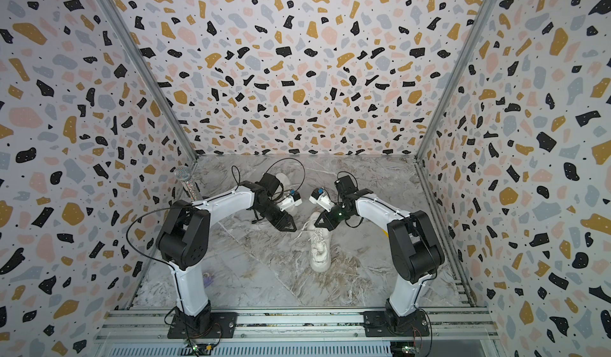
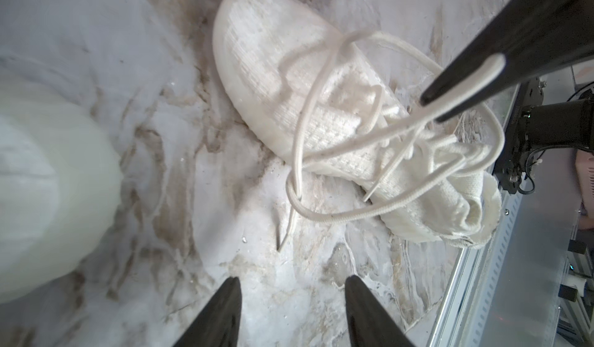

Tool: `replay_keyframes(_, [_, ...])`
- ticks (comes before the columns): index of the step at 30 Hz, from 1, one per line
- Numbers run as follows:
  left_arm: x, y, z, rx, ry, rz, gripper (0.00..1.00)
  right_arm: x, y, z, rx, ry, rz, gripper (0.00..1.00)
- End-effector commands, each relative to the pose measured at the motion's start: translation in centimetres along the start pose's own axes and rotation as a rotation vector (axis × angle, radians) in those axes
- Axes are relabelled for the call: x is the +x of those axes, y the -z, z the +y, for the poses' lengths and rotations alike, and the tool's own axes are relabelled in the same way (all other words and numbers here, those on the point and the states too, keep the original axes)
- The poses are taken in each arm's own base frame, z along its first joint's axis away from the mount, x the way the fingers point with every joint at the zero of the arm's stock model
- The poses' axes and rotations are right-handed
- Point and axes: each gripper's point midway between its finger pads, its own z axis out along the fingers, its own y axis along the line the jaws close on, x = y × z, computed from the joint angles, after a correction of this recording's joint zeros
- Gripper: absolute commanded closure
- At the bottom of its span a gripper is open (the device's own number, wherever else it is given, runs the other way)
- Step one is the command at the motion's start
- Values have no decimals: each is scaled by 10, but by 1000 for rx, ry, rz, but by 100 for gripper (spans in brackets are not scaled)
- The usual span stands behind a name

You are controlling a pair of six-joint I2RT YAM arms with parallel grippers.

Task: Tie the shoes
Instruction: Tie the shoelace on the shoe.

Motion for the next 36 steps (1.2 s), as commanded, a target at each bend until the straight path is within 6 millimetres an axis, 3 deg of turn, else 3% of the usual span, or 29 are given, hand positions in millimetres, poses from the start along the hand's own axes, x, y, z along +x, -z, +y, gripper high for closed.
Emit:
replay_keyframes(1, [-10, 0, -5, 10, -35, -94, 48, -6, 3, 1, -6, -7, -5, 100])
replay_keyframes(11, [-7, -16, -2, -60, -49, -227, 55, -8, 4, 2, -9, -5, -10, 100])
replay_keyframes(26, [-10, -45, 1, -147, -122, -242, 58, -7, 3, 1, -15, -19, -7, 100])
replay_keyframes(36, [-2, -45, 3, -173, -100, -239, 66, -9, 5, 2, -13, -13, -13, 100])
